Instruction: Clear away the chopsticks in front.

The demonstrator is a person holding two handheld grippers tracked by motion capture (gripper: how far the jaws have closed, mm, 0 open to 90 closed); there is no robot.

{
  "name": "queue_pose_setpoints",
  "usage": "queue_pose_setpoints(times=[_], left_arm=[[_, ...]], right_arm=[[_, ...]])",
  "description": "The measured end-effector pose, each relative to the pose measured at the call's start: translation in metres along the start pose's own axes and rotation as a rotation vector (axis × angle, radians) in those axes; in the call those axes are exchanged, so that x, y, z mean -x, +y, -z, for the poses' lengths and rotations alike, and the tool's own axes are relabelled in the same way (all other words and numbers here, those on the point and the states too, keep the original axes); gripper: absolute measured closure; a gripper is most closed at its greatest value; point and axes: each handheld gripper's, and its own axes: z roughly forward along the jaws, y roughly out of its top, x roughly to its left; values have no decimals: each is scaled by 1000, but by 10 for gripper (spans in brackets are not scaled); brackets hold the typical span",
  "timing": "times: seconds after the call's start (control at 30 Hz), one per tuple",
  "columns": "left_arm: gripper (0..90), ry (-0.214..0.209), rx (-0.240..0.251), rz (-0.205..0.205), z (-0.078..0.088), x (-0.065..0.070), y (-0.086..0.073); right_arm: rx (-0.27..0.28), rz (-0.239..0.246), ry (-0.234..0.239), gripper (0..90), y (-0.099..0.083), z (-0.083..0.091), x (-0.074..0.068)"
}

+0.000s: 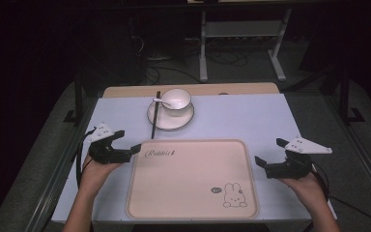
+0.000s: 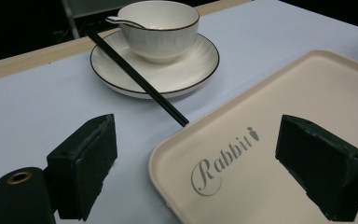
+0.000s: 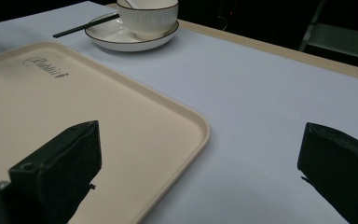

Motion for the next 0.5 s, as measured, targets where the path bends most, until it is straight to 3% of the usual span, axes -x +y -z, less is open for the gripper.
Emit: queue_pose_setpoints(times=[0.5], left_arm=[[123, 3, -66, -3, -29, -12, 18]], right_arm=[[-32, 28, 4, 0, -3, -1, -4]])
